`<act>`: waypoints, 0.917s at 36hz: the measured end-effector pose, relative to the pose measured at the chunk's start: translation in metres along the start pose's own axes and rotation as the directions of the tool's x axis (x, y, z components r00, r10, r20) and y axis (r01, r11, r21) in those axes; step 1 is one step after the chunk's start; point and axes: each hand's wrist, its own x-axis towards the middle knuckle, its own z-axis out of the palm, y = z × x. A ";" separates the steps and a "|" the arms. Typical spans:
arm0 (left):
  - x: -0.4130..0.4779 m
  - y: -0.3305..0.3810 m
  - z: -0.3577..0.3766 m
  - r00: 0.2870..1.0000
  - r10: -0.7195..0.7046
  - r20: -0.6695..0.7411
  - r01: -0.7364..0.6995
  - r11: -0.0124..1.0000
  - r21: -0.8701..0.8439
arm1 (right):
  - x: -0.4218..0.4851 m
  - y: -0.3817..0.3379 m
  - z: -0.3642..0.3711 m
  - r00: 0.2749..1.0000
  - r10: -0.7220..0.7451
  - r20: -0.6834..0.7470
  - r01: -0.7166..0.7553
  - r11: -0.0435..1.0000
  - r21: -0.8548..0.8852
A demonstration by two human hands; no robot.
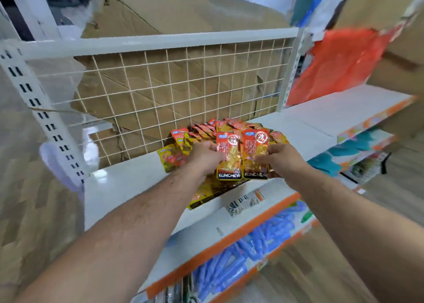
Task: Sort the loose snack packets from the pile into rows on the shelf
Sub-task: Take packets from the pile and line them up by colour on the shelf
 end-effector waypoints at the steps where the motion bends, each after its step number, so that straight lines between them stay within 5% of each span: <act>1: 0.001 0.008 0.017 1.000 0.009 0.021 -0.009 1.000 0.002 | 0.005 0.006 -0.017 1.000 0.008 -0.017 -0.008 1.000 0.017; 15: 0.014 0.106 0.233 0.972 0.029 0.234 -0.028 1.000 -0.004 | 0.051 0.077 -0.231 0.979 -0.002 -0.203 0.004 1.000 0.008; 33: 0.114 0.206 0.464 0.878 0.116 0.465 -0.146 0.989 0.028 | 0.172 0.147 -0.403 0.870 0.161 -0.467 -0.090 0.981 0.171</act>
